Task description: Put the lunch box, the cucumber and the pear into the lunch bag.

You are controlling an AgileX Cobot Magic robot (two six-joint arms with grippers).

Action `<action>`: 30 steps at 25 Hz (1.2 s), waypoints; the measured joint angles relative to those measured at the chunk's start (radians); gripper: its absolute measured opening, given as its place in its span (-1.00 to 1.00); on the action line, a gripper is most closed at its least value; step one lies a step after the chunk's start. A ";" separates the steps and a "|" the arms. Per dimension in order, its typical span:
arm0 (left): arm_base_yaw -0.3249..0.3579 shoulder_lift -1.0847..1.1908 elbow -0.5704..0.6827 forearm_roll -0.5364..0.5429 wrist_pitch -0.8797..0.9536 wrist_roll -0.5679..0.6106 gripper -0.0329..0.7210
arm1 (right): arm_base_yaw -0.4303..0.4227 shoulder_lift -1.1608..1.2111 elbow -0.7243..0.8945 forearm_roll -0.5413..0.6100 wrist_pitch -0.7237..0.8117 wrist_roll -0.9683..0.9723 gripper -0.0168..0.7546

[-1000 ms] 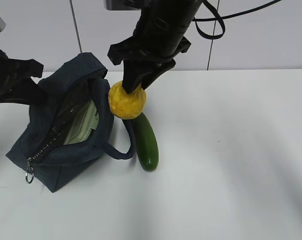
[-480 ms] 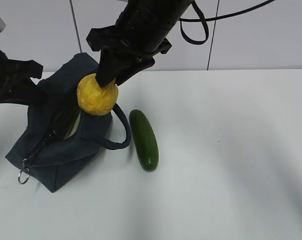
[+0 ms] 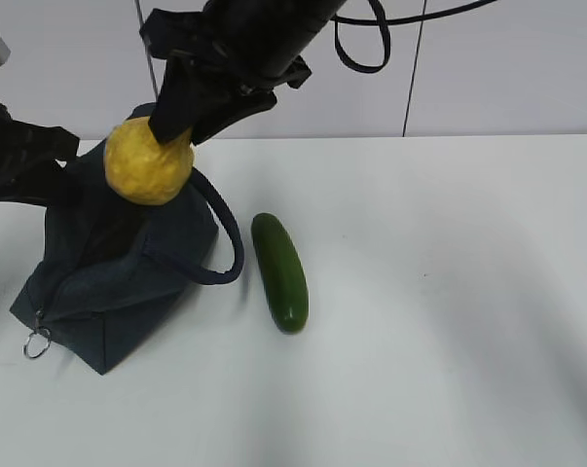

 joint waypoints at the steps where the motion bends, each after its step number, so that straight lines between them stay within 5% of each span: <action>1: 0.000 0.000 0.000 0.000 0.000 0.000 -0.91 | 0.000 0.000 0.000 0.022 -0.005 -0.007 -0.24; 30: 0.000 -0.100 0.002 -0.040 0.027 0.000 -0.91 | 0.000 0.139 0.000 0.006 -0.227 -0.022 -0.17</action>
